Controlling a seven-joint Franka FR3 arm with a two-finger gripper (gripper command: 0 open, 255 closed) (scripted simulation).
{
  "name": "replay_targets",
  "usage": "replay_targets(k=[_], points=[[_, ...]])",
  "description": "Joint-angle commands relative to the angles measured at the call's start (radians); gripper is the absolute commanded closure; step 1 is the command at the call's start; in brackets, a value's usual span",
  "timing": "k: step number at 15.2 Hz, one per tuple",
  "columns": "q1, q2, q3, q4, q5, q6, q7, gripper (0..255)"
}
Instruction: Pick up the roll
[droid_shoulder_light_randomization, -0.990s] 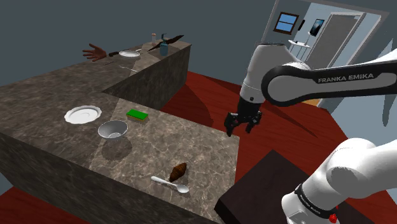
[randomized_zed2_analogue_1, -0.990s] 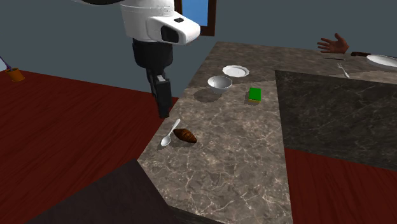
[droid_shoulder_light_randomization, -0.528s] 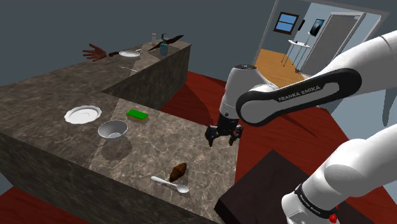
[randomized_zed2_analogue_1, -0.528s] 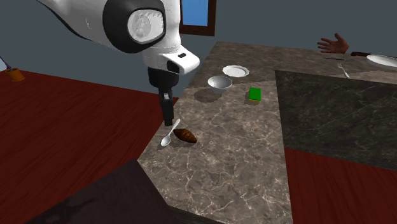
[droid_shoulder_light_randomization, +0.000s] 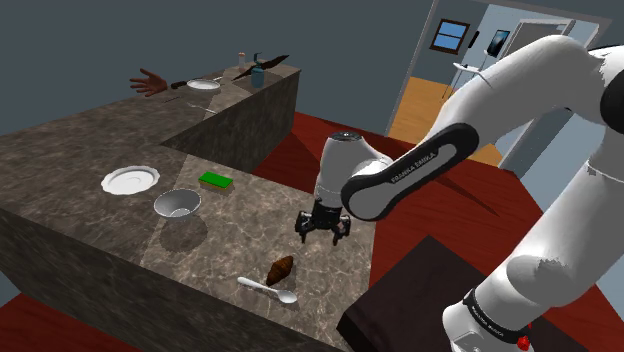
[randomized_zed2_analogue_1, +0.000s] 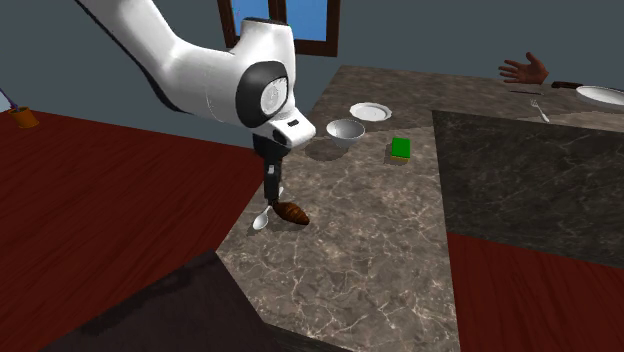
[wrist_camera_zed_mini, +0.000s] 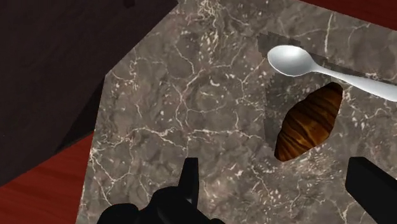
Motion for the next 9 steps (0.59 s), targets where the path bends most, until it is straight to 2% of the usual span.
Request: replay_targets(k=[1, 5, 9], points=[[0.020, 0.111, -0.025, 0.051, -0.108, 0.043, 0.129, 0], [0.113, 0.293, -0.126, 0.165, -0.245, 0.093, 0.315, 0], [0.204, 0.455, -0.222, 0.295, -0.306, 0.125, 0.440, 0]])
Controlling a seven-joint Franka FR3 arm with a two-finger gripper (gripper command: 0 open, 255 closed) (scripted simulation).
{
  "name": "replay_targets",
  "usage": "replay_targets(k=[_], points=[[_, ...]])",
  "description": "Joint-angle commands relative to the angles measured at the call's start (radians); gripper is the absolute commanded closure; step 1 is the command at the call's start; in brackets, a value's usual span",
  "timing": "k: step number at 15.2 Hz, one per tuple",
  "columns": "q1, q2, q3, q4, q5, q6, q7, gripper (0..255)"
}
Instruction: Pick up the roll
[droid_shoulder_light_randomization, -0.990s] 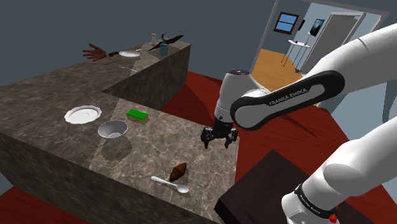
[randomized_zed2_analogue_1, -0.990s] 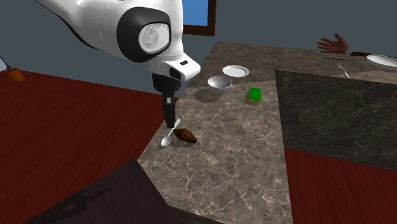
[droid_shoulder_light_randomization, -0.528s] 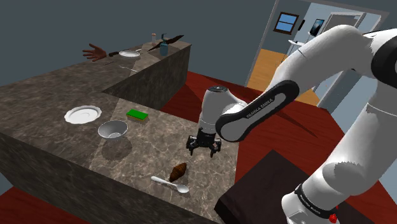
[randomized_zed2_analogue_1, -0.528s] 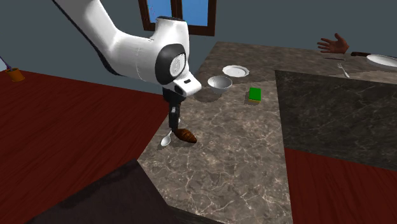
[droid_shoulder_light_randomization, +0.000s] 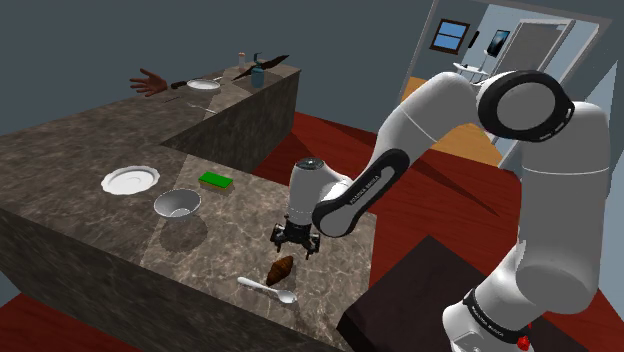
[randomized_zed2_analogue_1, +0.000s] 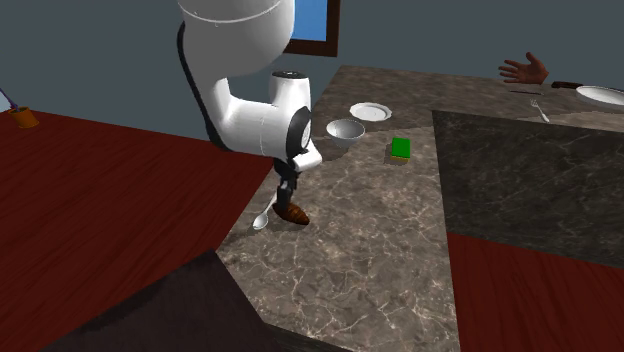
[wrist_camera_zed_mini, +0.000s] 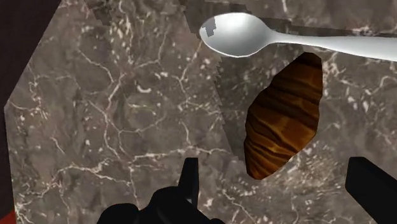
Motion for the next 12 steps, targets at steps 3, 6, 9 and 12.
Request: replay_targets(k=[3, 6, 9, 12], points=[[0.073, 0.144, -0.071, 0.134, -0.026, 0.016, 0.097, 0], [0.087, 0.182, -0.089, 0.148, -0.039, 0.040, 0.105, 0], [0.101, 0.220, -0.107, 0.165, -0.051, 0.063, 0.113, 0], [0.109, 0.240, -0.116, 0.174, -0.057, 0.075, 0.116, 0]])
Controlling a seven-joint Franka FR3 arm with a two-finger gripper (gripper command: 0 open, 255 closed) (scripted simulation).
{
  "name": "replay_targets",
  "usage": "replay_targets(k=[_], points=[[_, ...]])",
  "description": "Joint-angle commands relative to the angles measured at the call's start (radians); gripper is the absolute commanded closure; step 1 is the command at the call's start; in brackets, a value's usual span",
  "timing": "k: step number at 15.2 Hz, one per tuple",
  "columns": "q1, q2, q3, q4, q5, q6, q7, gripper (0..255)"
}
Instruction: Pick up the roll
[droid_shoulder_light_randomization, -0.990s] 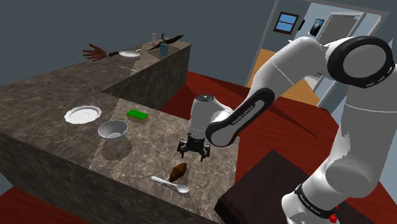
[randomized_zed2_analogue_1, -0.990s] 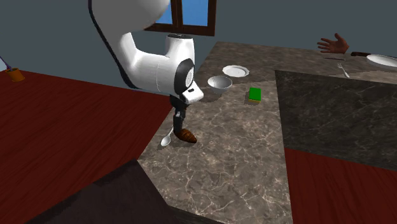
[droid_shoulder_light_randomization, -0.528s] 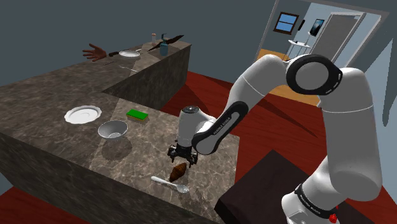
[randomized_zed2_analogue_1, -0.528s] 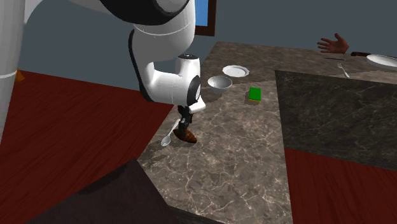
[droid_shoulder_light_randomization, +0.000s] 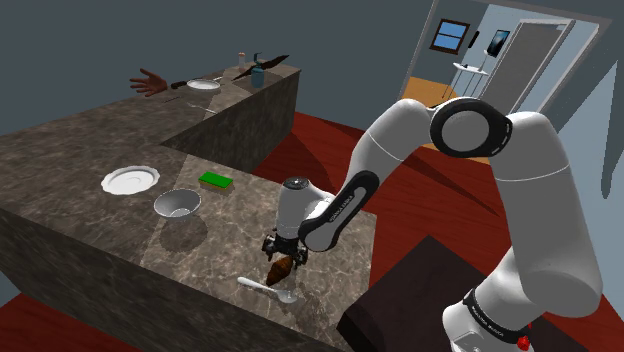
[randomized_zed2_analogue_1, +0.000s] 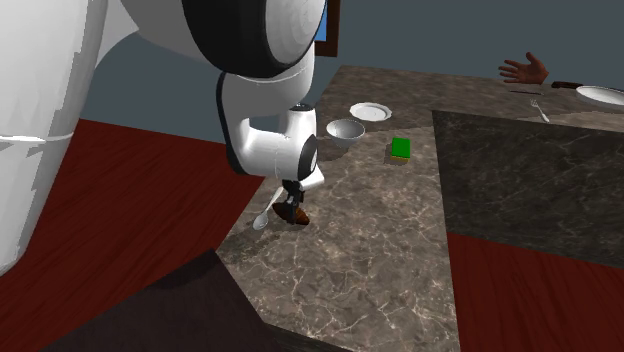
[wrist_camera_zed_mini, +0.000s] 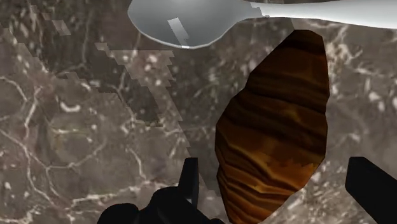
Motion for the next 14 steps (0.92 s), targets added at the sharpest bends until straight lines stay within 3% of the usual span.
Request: replay_targets(k=[1, 14], points=[[0.003, 0.007, -0.003, 0.003, -0.002, 0.004, 0.002, 255], [-0.014, -0.045, 0.020, -0.020, 0.014, -0.025, -0.006, 255]])
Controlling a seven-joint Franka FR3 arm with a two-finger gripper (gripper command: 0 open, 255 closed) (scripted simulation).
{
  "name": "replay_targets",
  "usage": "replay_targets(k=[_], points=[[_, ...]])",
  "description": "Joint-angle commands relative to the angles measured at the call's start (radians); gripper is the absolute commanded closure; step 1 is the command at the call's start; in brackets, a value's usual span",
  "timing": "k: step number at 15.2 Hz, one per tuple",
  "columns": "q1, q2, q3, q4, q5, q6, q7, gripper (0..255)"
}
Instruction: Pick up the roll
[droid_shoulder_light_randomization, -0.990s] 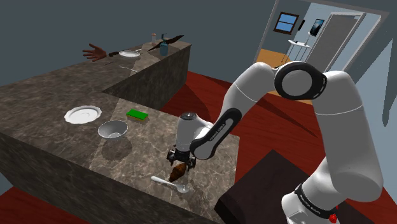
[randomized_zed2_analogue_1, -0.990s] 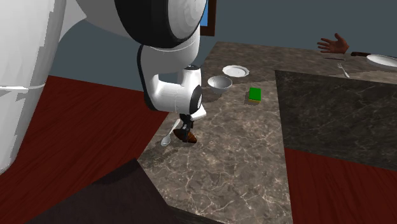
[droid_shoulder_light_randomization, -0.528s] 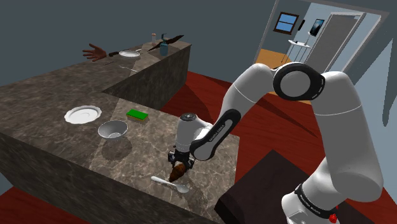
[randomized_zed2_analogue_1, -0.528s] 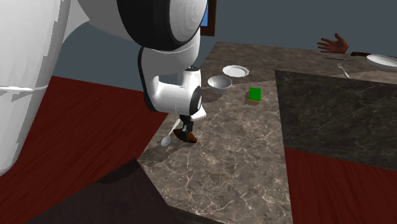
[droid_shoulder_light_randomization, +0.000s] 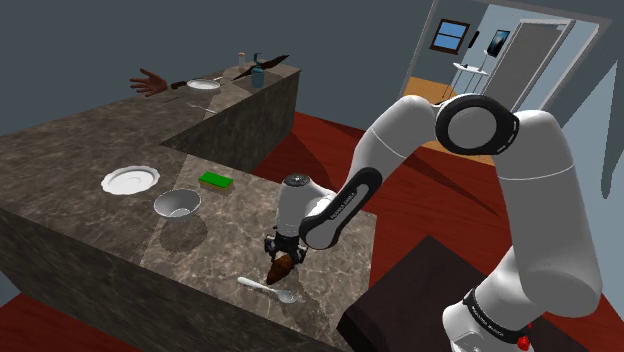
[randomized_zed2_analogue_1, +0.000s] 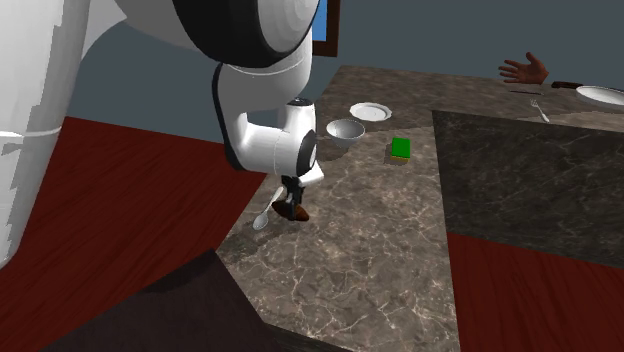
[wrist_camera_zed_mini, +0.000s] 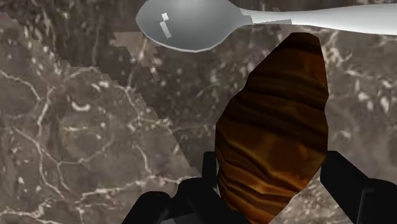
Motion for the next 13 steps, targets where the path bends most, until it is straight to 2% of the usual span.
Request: replay_targets(k=[1, 13], points=[[-0.011, -0.027, 0.013, -0.009, 0.010, -0.019, -0.007, 255], [-0.059, -0.152, 0.075, -0.050, 0.063, -0.105, -0.039, 255]])
